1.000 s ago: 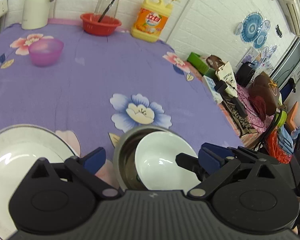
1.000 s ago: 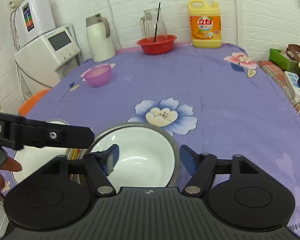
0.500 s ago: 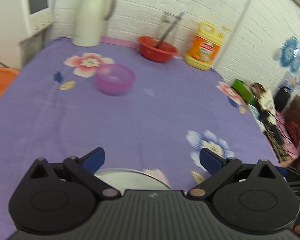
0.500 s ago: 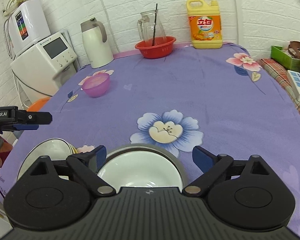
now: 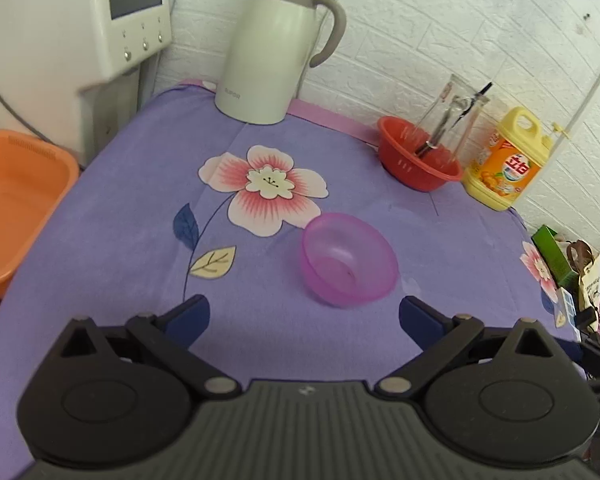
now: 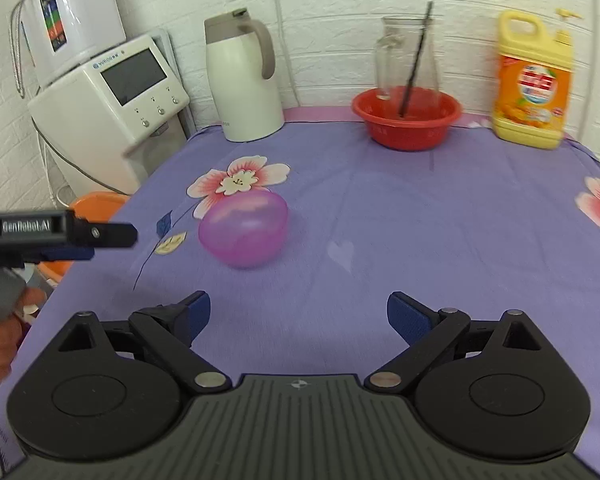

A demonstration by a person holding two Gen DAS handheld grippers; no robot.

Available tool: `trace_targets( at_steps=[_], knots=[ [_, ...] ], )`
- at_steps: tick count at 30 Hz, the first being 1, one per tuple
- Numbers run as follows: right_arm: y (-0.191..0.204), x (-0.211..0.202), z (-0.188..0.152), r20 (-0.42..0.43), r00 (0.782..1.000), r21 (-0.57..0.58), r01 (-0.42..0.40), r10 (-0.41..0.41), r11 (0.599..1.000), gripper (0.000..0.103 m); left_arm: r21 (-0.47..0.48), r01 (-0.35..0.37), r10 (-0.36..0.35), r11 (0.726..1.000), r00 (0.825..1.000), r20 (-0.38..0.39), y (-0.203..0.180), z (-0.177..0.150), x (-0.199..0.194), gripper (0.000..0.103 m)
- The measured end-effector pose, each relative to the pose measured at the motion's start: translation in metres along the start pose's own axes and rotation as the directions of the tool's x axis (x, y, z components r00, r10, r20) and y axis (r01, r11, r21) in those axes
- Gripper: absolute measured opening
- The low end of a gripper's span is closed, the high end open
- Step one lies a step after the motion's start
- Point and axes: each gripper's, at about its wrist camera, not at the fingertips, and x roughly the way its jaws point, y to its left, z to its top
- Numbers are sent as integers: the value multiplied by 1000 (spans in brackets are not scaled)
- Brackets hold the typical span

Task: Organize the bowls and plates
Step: 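Move the right tool to the pink plastic bowl and grasp its rim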

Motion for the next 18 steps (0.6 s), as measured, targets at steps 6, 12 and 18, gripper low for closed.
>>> trace_targets(
  at_steps=[6,12,18],
  knots=[
    [6,79,32,-78,997,-8,8,-8,1000,103,-11,5,-5,1000,1000,-30,8,18,62,98],
    [3,115,37,-110,994,1,-6,6,1000,103,38,8,-6,999,998,-59,2,35,106,94],
    [13,129,38,-112,994,-56,-10,3,998,103,65,44,-37,997,995,-94,3,34,122,83]
  ],
)
